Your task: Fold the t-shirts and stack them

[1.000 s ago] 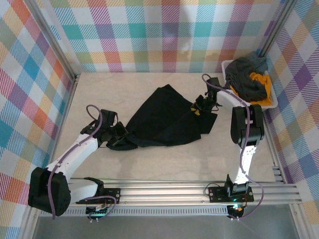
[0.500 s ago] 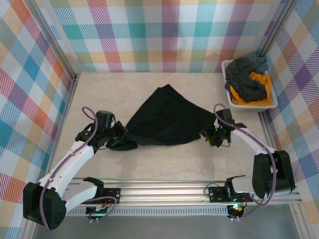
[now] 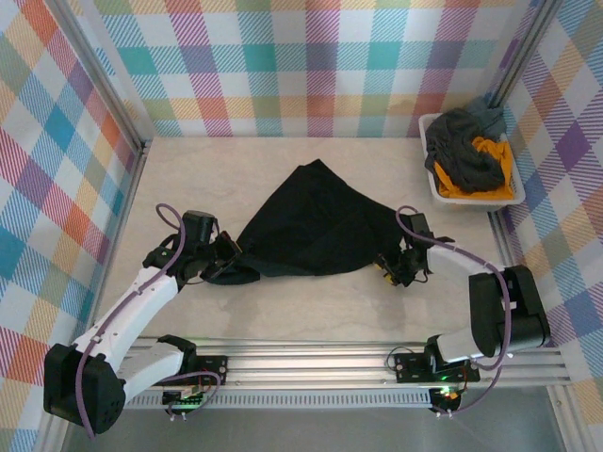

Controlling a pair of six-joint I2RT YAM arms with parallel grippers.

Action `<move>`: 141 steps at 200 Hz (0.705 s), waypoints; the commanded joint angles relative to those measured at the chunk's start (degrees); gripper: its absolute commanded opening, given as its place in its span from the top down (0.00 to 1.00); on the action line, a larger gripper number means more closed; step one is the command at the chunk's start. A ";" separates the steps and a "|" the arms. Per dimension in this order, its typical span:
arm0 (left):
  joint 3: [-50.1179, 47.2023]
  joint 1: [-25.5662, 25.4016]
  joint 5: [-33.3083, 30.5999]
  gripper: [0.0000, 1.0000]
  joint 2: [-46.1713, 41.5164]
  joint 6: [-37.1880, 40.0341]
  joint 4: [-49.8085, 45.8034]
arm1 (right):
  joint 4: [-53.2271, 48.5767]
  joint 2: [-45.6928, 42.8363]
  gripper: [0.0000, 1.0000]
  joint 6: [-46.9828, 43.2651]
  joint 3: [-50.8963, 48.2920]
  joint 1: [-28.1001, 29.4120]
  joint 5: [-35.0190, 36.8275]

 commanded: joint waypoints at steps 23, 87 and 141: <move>1.54 -1.07 2.18 1.00 -0.96 -1.67 -1.16 | 5.64 0.57 0.57 2.35 2.68 3.13 0.48; 4.55 -1.70 4.53 1.00 -1.19 -2.12 -1.97 | 10.21 11.53 0.83 3.27 7.41 3.15 0.35; 7.03 -13.07 12.31 1.00 1.63 -7.11 15.33 | -8.96 -1.05 1.00 -4.89 15.15 -4.40 11.24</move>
